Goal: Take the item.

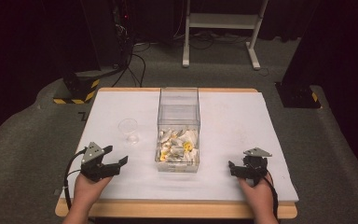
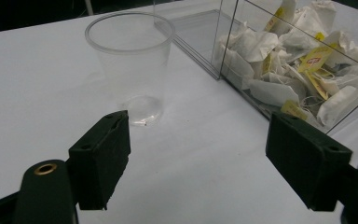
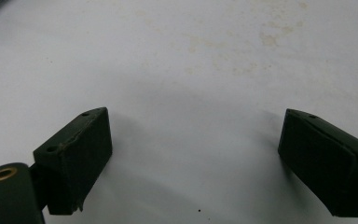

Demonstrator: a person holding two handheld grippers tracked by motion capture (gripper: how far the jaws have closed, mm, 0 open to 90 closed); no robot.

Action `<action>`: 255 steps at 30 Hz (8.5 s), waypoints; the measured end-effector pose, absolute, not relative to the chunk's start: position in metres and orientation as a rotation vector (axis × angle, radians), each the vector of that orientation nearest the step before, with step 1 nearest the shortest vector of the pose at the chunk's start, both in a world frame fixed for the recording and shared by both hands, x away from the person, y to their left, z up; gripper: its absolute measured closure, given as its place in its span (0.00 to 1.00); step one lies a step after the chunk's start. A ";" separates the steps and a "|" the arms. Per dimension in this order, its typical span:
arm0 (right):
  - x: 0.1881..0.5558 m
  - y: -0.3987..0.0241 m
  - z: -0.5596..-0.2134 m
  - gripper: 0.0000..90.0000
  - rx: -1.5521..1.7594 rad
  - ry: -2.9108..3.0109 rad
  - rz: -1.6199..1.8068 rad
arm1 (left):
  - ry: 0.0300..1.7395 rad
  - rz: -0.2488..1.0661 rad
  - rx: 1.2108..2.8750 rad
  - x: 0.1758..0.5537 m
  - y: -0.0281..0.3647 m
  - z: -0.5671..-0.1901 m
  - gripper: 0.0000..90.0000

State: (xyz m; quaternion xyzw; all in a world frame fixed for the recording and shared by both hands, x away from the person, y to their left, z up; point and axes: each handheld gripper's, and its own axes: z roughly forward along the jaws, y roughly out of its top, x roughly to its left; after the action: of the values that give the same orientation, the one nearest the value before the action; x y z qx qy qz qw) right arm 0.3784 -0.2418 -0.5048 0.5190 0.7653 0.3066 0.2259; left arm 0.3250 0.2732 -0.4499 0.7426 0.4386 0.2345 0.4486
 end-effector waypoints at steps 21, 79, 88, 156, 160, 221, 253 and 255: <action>0.378 -0.242 -0.505 0.11 1.431 2.110 0.846 | 1.020 0.533 1.833 0.324 0.254 -0.440 0.25; 0.379 -0.242 -0.505 0.11 1.433 2.113 0.847 | 0.845 0.329 1.912 0.355 0.162 -0.418 0.31; 0.379 -0.242 -0.505 0.11 1.431 2.111 0.848 | 0.835 0.324 1.949 0.360 0.153 -0.419 0.32; 0.379 -0.242 -0.505 0.11 1.430 2.114 0.847 | 0.778 0.343 2.186 0.389 0.123 -0.429 0.91; 0.379 -0.242 -0.505 0.11 1.429 2.113 0.847 | 0.774 0.355 2.172 0.387 0.125 -0.430 0.95; 0.378 -0.242 -0.505 0.11 1.430 2.110 0.847 | 0.784 0.376 1.790 0.364 0.162 -0.410 0.97; 0.379 -0.242 -0.505 0.11 1.430 2.113 0.848 | 0.842 0.438 1.751 0.351 0.204 -0.407 0.97; 0.379 -0.242 -0.505 0.11 1.430 2.113 0.848 | 0.846 0.446 1.752 0.351 0.207 -0.406 0.97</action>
State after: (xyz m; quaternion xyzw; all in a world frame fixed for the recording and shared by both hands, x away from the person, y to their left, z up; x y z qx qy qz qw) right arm 0.3787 -0.2423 -0.5048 0.5181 0.7660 0.3073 0.2245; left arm 0.3506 0.2070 -0.4064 0.7376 0.3563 0.1876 0.5420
